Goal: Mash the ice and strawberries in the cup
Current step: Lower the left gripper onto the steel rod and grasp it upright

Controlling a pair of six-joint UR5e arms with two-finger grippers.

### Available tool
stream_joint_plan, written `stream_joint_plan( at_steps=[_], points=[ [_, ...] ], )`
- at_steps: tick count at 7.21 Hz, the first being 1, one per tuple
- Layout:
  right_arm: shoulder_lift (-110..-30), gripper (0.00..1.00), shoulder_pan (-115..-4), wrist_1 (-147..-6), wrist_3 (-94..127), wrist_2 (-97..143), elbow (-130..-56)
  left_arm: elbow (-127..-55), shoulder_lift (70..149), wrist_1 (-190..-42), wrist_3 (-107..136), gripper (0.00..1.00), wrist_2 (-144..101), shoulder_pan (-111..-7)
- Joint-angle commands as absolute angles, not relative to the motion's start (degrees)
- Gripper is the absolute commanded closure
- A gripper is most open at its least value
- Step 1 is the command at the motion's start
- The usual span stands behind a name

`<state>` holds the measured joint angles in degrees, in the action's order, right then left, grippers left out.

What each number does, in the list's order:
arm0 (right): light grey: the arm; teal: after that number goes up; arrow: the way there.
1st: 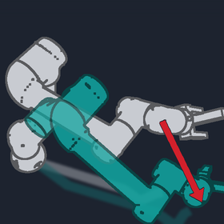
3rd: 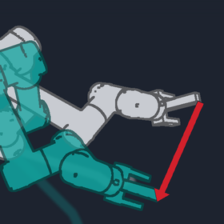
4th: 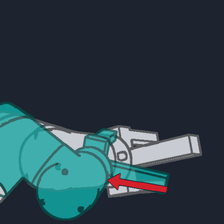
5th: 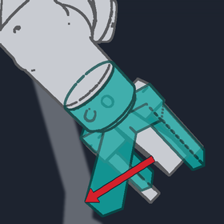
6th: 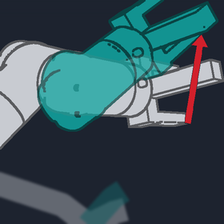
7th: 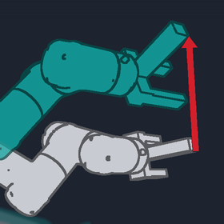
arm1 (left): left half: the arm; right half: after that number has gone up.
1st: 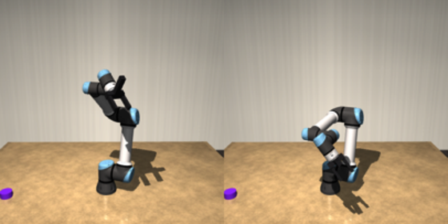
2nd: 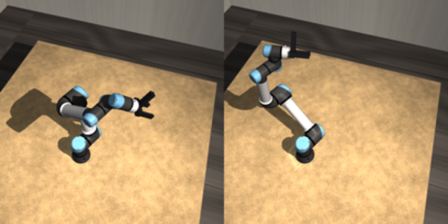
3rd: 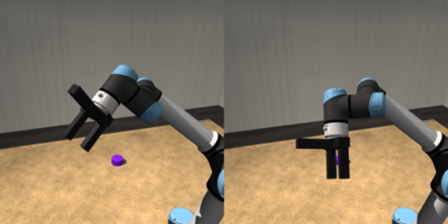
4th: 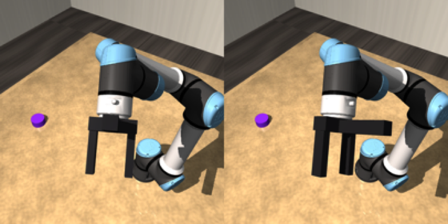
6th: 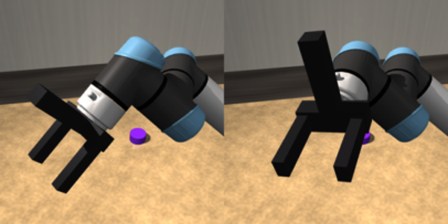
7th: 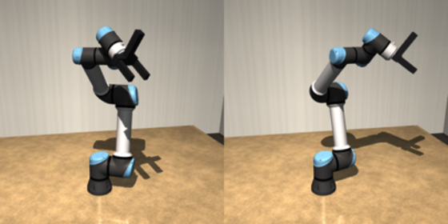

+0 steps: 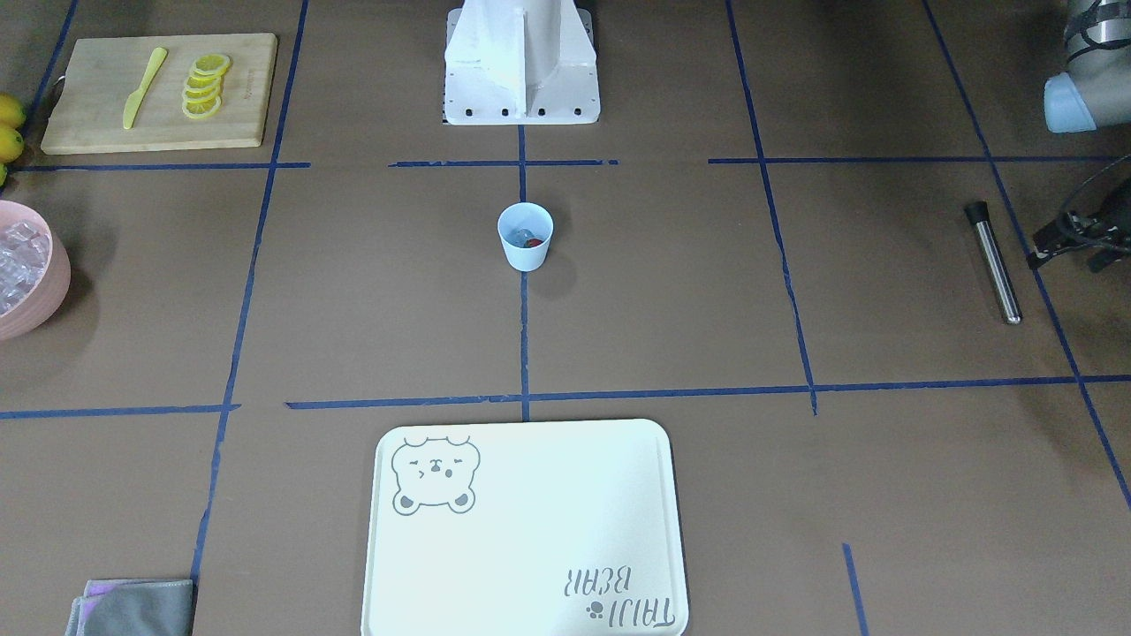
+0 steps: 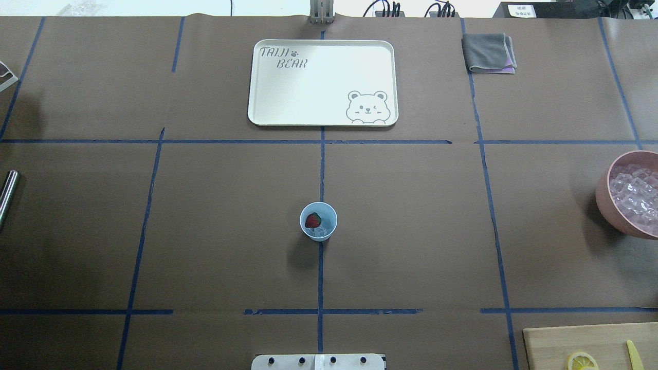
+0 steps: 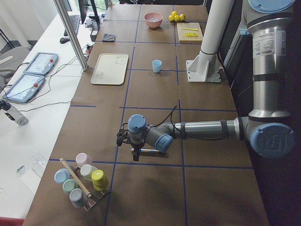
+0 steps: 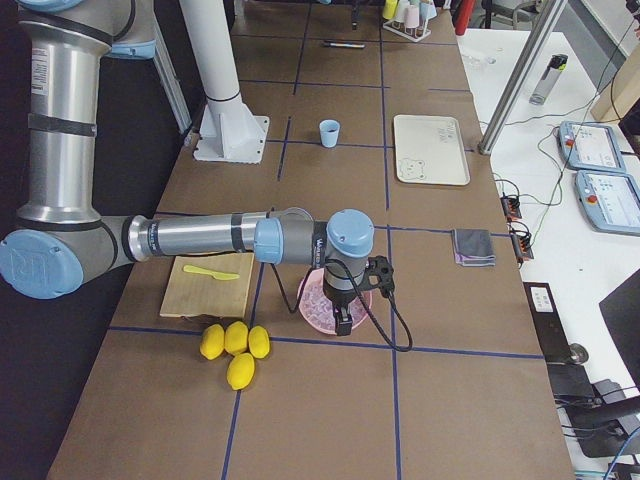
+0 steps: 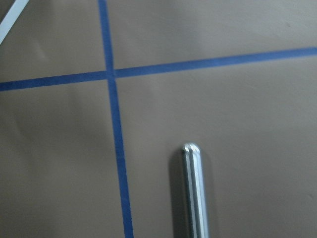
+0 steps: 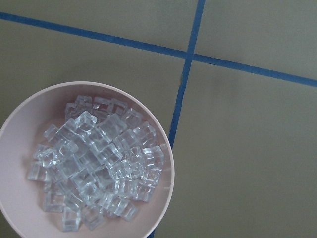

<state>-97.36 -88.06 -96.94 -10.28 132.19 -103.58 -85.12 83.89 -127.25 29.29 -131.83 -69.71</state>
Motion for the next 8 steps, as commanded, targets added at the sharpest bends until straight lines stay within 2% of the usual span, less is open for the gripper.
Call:
stream_joint_plan(
  at_steps=[1,4,6,7,8],
  points=[
    [-97.4,0.01,-88.1,-96.9,-10.3,132.2,-103.5,-83.6,84.2,-132.4,37.2,0.00,-128.9,-63.1],
    [-97.4,0.01,-88.1,-96.9,-10.3,132.1,-103.4,-82.6,84.6,-132.5,37.1,0.00,-127.7,-61.3],
    [-97.4,0.01,-88.1,-96.9,-10.3,132.1,-103.4,-81.1,85.5,-132.5,36.9,0.05,-127.7,-61.2],
    [-97.4,0.01,-88.1,-96.9,-10.3,132.1,-103.5,-81.1,85.5,-132.5,36.9,0.17,-127.7,-61.2],
    [-97.4,0.01,-88.1,-96.9,-10.3,132.1,-103.5,-81.1,85.5,-132.5,36.7,0.64,-127.9,-61.2]
  ],
)
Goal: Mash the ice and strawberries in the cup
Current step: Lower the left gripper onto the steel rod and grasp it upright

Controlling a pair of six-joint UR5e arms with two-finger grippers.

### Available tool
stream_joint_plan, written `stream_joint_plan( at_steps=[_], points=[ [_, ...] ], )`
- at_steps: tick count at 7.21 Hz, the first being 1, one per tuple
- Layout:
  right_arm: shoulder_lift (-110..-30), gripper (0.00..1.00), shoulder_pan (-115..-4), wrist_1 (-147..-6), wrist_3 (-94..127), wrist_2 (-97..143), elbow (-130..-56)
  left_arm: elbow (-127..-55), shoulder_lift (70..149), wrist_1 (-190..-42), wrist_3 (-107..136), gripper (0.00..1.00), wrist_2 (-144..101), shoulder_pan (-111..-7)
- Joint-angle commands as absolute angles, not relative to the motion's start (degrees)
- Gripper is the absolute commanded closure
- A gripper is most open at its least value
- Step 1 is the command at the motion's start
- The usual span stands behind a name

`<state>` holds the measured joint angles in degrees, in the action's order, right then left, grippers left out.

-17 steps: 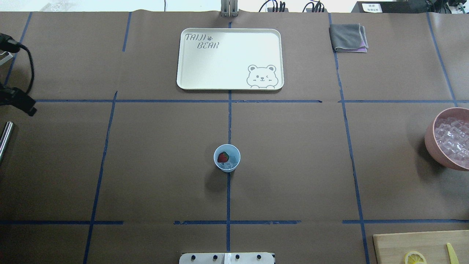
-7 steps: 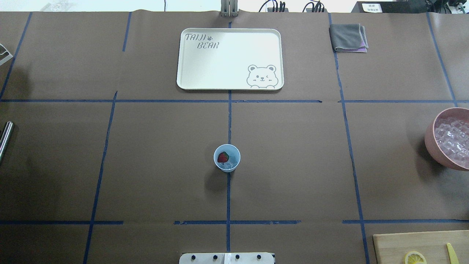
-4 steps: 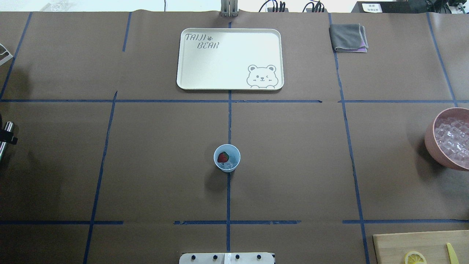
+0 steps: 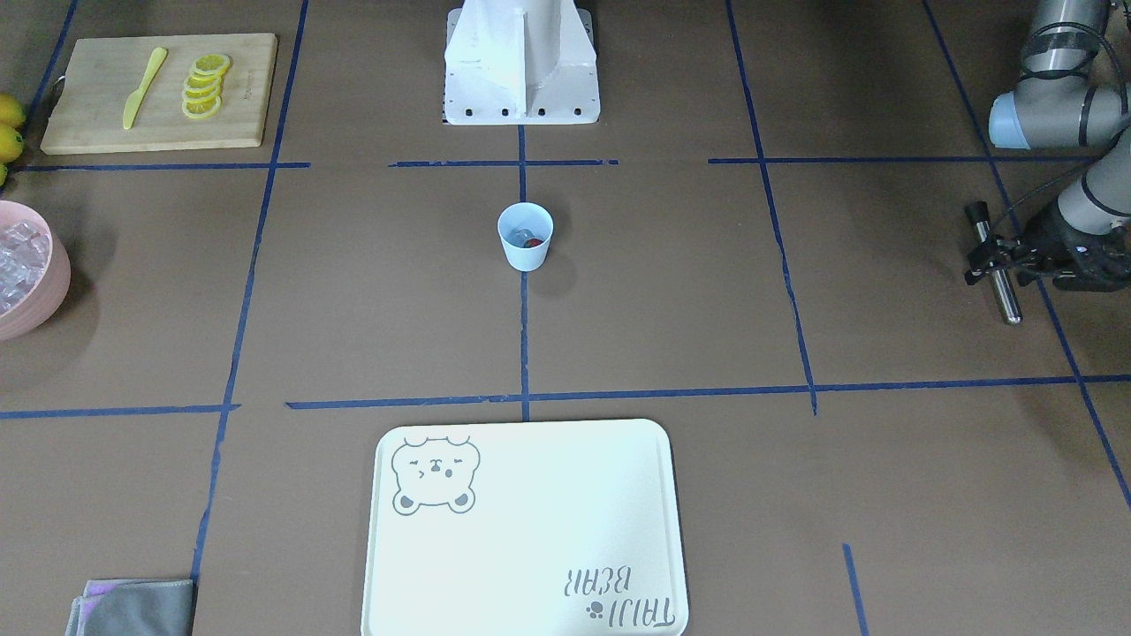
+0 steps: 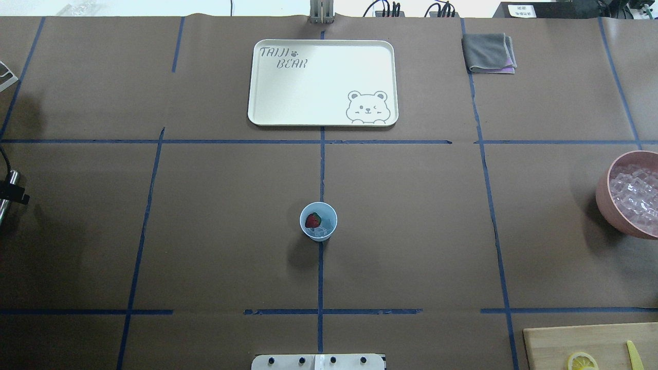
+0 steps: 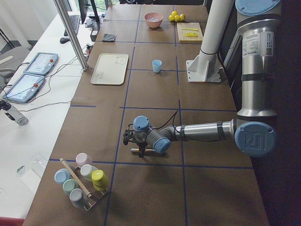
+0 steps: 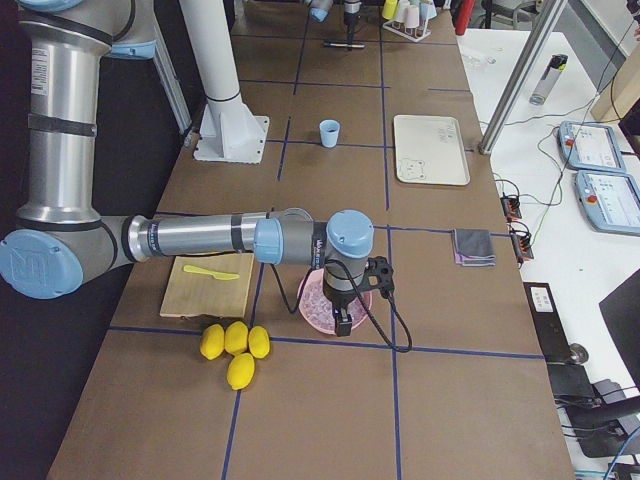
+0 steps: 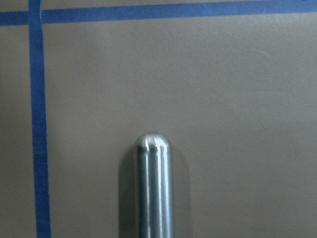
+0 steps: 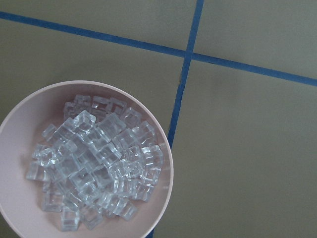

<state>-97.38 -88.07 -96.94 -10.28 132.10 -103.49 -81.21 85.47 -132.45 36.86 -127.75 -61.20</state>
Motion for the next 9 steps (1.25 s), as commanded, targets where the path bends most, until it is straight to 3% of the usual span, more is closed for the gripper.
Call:
stream_joint_plan(
  at_steps=[1,2,4,6,9],
  points=[
    [-97.4,0.01,-88.1,-96.9,-10.3,132.1,-103.6,-81.3,85.5,-132.5,36.6,0.94,-128.0,-61.2],
    [-97.4,0.01,-88.1,-96.9,-10.3,132.1,-103.6,-81.6,85.5,-132.5,36.2,1.00,-128.1,-61.2],
    [-97.4,0.01,-88.1,-96.9,-10.3,132.1,-103.6,-82.7,85.5,-132.3,36.0,1.00,-128.5,-61.3],
    [-97.4,0.01,-88.1,-96.9,-10.3,132.1,-103.6,-89.0,86.9,-131.6,35.9,1.00,-128.2,-61.7],
    [-97.4,0.01,-88.1,-96.9,-10.3,132.1,-103.5,-91.7,98.8,-139.7,31.9,0.97,-128.3,-61.6]
  ],
)
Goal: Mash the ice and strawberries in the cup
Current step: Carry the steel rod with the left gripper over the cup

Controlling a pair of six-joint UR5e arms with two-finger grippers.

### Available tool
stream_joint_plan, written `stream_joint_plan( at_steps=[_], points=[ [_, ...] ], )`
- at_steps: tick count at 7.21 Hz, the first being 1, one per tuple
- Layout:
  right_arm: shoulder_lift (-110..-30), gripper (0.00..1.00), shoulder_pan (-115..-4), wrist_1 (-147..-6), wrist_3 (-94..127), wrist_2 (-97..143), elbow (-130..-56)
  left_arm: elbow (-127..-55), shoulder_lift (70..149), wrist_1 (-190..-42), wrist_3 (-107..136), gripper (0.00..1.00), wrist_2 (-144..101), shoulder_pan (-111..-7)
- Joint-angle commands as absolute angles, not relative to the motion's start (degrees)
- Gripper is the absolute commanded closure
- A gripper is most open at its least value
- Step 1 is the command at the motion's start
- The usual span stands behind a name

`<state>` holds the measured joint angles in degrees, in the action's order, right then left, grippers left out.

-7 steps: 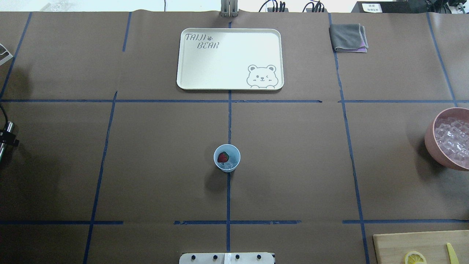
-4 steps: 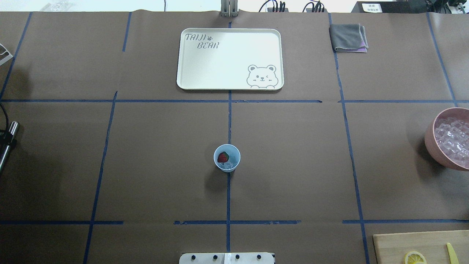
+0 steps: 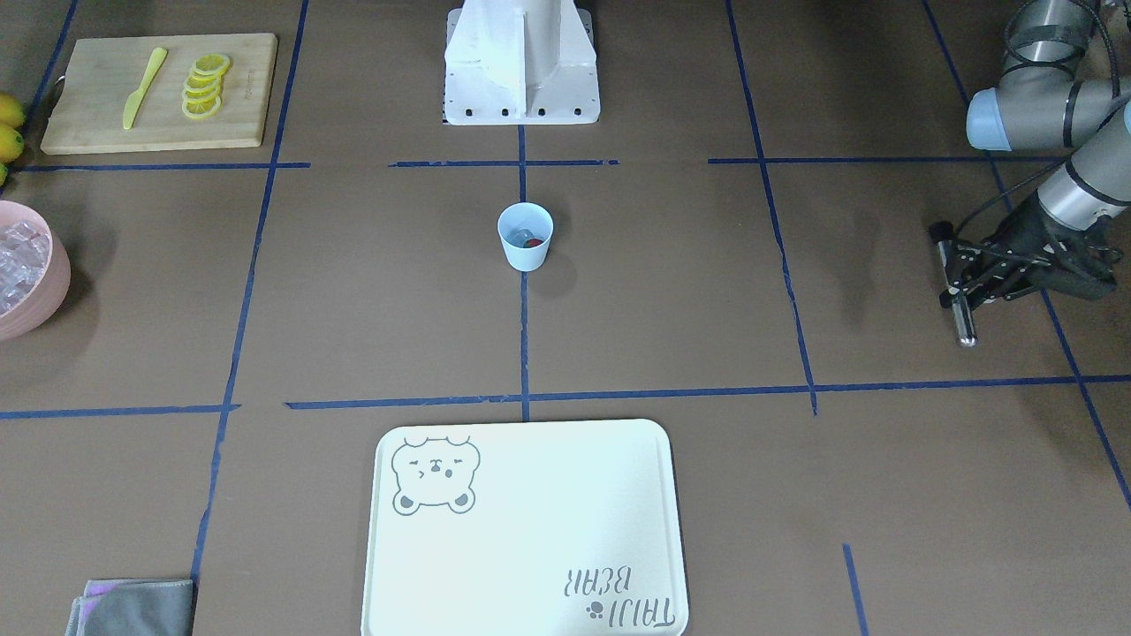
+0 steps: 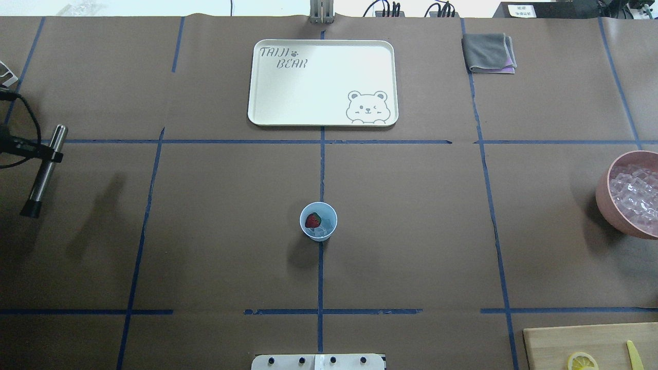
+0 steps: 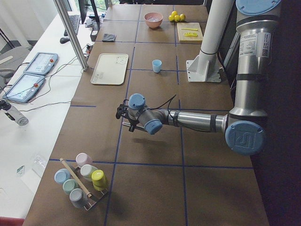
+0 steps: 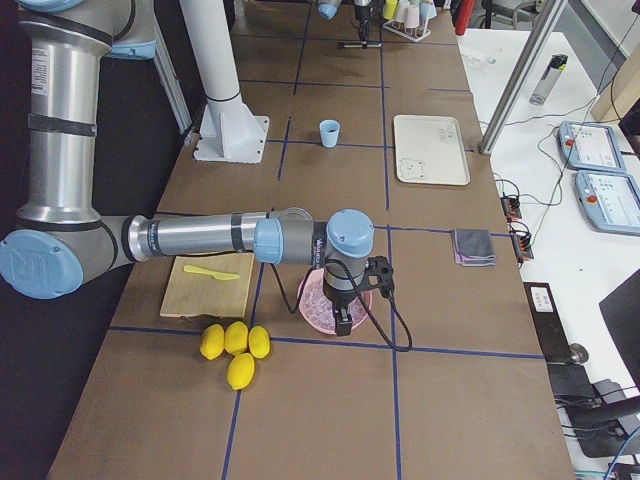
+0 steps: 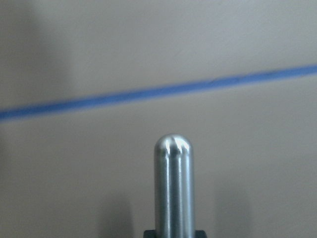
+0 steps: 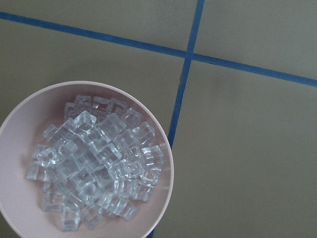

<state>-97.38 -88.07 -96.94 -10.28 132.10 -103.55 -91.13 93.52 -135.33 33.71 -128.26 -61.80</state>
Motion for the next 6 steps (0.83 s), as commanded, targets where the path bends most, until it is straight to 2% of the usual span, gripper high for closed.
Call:
stream_joint_plan(
  at_steps=[1,4,6],
  points=[
    [-97.4,0.01,-88.1,-96.9,-10.3,132.1,-103.4,-92.0,101.7,-140.1,33.5,0.99,-128.8,-61.4],
    [-97.5,0.01,-88.1,-96.9,-10.2,132.1,-103.4,-93.3,111.6,-146.5,38.1,1.00,-124.1,-56.3],
    [-97.5,0.01,-88.1,-97.0,-10.2,132.1,-103.2,-96.7,114.7,-149.2,36.2,1.00,-106.4,-43.9]
  ],
)
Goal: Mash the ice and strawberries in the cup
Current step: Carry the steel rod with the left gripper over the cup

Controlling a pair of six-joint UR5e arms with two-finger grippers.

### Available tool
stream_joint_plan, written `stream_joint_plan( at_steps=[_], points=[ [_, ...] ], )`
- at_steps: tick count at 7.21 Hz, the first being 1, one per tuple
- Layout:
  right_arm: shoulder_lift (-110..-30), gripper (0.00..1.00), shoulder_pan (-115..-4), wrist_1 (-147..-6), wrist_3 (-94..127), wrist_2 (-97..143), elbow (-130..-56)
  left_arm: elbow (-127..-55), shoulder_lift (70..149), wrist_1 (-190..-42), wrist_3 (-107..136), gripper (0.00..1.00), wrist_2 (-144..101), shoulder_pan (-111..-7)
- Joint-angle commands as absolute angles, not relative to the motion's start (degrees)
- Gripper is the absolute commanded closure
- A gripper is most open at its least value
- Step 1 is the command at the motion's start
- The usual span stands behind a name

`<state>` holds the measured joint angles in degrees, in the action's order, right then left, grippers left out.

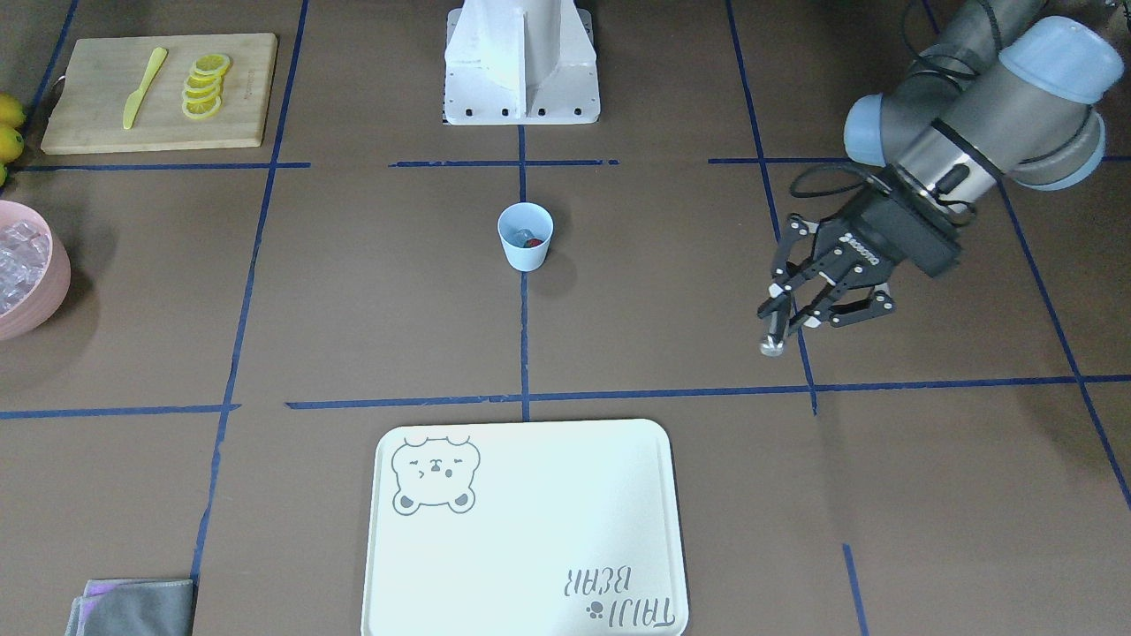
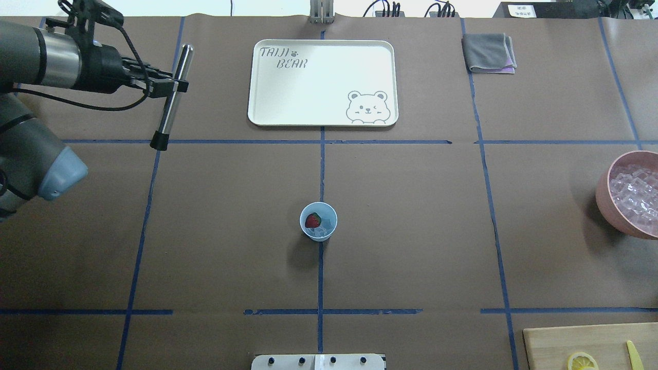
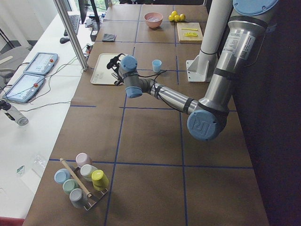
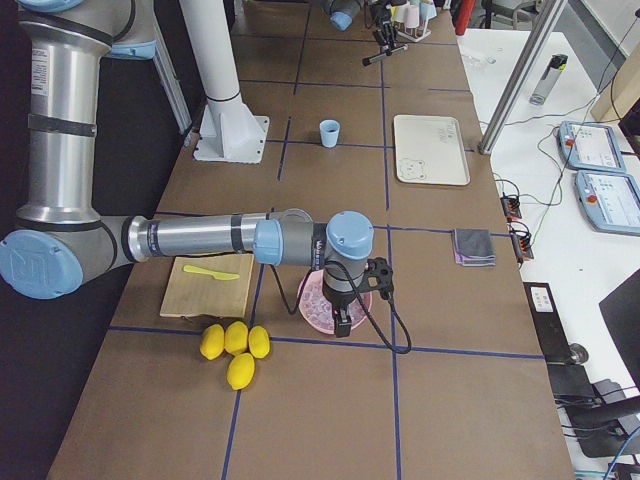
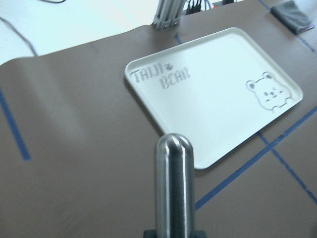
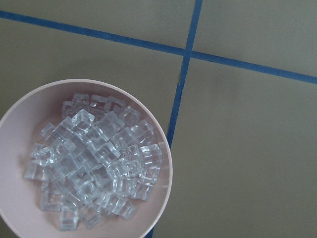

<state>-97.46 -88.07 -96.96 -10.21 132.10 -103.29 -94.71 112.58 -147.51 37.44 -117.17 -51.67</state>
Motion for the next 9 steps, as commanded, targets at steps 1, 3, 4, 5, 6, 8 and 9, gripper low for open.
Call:
stream_joint_plan(
  at_steps=[1,3,4,5,6,8,9],
  points=[
    [-97.5,0.01,-88.1,-97.0,-10.1,132.1,-103.1,-96.0,116.3,-154.1,28.0,1.00,-99.6,-36.5],
    [-97.5,0.01,-88.1,-97.0,-10.2,132.1,-103.1,-95.7,118.7,-162.2,23.1,1.00,-96.7,-31.1],
    [-97.5,0.01,-88.1,-97.0,-10.2,132.1,-103.0,-95.5,119.4,-166.5,23.0,1.00,-96.6,-30.5],
    [-97.5,0.01,-88.1,-97.0,-10.2,132.1,-103.0,-92.9,119.9,-172.3,22.6,1.00,-95.0,-28.8],
    [-97.5,0.01,-88.1,-97.0,-10.2,132.1,-103.0,-87.7,121.1,-179.4,22.3,1.00,-91.4,-27.6],
    [-97.5,0.01,-88.1,-97.0,-10.2,132.0,-103.0,-80.5,121.9,-190.8,22.2,1.00,-90.4,-25.9],
    [-97.5,0.01,-88.1,-97.0,-10.2,132.0,-103.0,-80.5,122.0,-192.4,22.3,1.00,-88.1,-23.8]
  ],
)
